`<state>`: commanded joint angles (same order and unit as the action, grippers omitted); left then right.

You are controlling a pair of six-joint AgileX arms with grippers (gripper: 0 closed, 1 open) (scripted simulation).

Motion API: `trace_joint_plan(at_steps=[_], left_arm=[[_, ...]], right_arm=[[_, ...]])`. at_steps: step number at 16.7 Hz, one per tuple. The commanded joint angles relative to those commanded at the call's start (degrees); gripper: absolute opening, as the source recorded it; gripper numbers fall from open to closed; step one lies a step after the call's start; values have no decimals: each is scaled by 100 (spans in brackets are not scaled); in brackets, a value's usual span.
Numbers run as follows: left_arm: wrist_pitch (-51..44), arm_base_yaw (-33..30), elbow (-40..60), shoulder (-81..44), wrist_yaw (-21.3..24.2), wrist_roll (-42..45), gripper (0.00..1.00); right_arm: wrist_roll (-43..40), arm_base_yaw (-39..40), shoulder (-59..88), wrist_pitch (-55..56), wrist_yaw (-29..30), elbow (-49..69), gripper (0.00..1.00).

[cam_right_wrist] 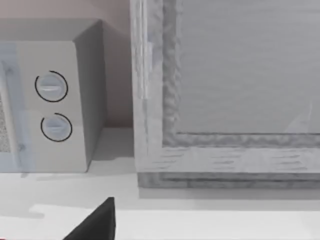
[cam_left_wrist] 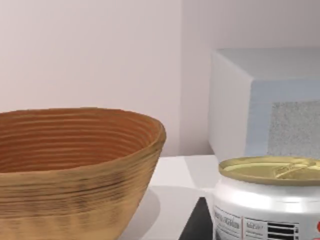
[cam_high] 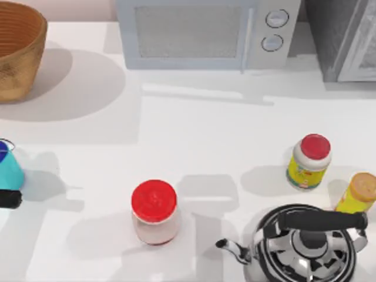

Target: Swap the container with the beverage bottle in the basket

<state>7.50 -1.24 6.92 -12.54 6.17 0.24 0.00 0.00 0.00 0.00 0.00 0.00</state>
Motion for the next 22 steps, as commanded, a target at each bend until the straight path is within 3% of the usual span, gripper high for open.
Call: trace_joint_plan(at_steps=[5,16,22], left_arm=[[1387,-406,1262,-2540,1279,28,0],[5056,-1602,4597,-9846,4784,95,0],[6441,-2009,5855,-12637,6066,115,0]], right_arm=[[0,0,0,0,0,0,100],[0,0,0,0,0,0,100],[0,0,0,0,0,0,100]])
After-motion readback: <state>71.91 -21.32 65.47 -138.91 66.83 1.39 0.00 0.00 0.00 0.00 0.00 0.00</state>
